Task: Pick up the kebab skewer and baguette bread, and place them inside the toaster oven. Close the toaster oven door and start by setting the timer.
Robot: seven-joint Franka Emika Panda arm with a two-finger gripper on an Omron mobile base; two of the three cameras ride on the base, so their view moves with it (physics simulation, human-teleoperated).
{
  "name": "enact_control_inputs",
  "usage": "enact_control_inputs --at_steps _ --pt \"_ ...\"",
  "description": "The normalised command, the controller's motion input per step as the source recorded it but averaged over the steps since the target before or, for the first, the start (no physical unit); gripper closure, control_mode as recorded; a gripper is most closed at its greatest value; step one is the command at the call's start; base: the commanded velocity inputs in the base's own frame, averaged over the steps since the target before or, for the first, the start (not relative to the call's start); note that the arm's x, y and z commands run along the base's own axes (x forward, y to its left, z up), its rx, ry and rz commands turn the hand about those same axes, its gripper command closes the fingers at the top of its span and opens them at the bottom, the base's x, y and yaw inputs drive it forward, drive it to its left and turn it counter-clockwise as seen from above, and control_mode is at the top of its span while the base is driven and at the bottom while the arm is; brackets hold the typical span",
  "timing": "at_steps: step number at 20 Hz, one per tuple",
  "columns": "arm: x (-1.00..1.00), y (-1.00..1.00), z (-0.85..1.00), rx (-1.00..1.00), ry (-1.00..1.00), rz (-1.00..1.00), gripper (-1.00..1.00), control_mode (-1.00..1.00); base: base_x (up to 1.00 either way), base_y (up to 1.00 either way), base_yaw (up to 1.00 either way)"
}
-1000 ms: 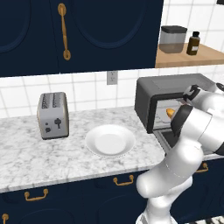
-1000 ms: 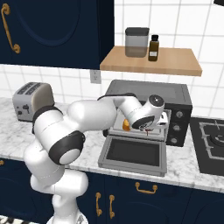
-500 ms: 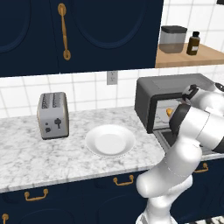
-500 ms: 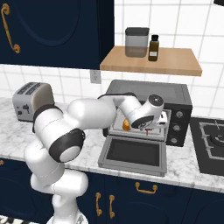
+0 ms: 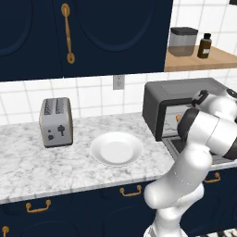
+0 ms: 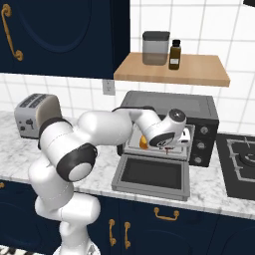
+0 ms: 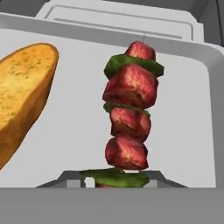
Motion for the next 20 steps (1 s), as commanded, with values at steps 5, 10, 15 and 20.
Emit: enact_control_inputs --at_steps 5,10,15,20 --pt "0.0 0.0 -0.04 0.0 0.0 0.0 -1.0 -1.0 0.0 0.0 0.0" --pt "0.0 0.0 0.0 0.0 0.0 0.0 -1.0 -1.0 0.0 0.0 0.0" --pt "0.0 0.0 0.01 0.0 0.0 0.0 -1.0 -1.0 0.0 0.0 0.0" --pt "-0.23 0.0 0.22 0.0 0.0 0.0 -1.0 -1.0 0.0 0.0 0.0"
